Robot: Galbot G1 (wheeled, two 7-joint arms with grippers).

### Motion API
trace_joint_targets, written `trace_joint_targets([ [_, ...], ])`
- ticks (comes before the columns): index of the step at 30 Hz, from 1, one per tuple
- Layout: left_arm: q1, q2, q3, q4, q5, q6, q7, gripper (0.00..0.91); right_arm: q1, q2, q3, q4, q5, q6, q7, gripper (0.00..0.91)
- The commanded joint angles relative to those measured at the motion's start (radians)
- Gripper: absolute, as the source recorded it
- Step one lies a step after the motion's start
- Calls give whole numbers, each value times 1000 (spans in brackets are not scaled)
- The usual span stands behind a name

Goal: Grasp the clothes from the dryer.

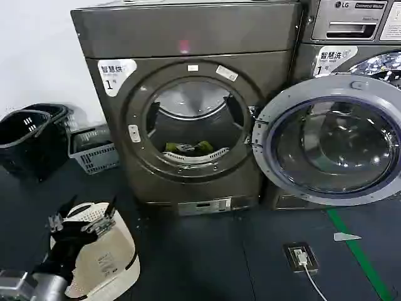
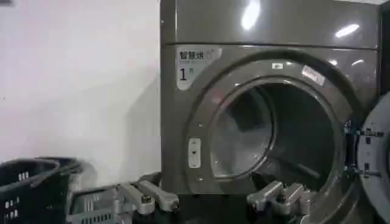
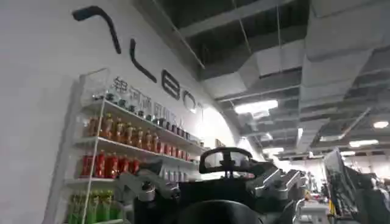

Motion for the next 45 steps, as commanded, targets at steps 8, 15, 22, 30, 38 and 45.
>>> trace_joint_targets([
  [8, -3, -5, 0, -2, 3, -2, 0, 907, 5, 0, 2, 7, 58, 58, 18, 907],
  [15, -8, -6, 2, 1, 5, -1, 1, 907, 5, 0, 10, 1, 62, 62, 16, 907],
  [22, -4, -7, 2, -6, 3, -3, 2, 907, 4, -2, 18, 1, 66, 59, 14, 907],
  [30, -7, -12, 3, -3, 4, 0, -15, 907, -1, -2, 29, -5, 72, 59, 9, 907],
  [38, -1, -12, 2, -6, 14, 7, -19, 907, -1, -3, 31, -8, 72, 59, 4, 907],
  [45, -1, -8, 0, -8, 12, 9, -16, 907, -3, 0, 31, -9, 69, 74, -2, 907],
])
